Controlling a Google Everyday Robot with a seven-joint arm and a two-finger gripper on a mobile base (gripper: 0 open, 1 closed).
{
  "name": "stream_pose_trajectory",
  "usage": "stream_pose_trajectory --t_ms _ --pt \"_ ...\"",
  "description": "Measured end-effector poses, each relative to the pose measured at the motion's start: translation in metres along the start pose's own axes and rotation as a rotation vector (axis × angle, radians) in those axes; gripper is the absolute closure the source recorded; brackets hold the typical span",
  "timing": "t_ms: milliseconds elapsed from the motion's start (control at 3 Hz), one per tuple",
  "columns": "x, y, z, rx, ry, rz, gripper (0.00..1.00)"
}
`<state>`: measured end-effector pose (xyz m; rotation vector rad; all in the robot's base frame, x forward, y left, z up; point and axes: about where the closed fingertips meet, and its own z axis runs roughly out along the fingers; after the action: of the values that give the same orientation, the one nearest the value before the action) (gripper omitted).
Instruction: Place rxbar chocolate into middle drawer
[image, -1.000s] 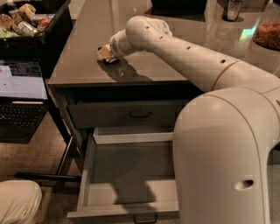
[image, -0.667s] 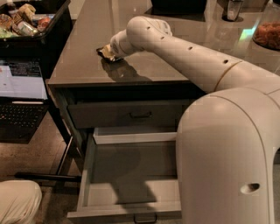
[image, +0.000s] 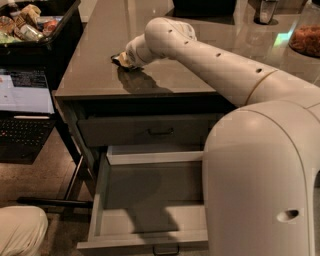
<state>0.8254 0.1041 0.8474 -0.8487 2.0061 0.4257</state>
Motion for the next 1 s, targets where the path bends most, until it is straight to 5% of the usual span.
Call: stream_pose_trajectory --t_ms 1000 --pt "-0.009 0.0014 -0.0106 -0.011 -0.022 -0.015 0.2"
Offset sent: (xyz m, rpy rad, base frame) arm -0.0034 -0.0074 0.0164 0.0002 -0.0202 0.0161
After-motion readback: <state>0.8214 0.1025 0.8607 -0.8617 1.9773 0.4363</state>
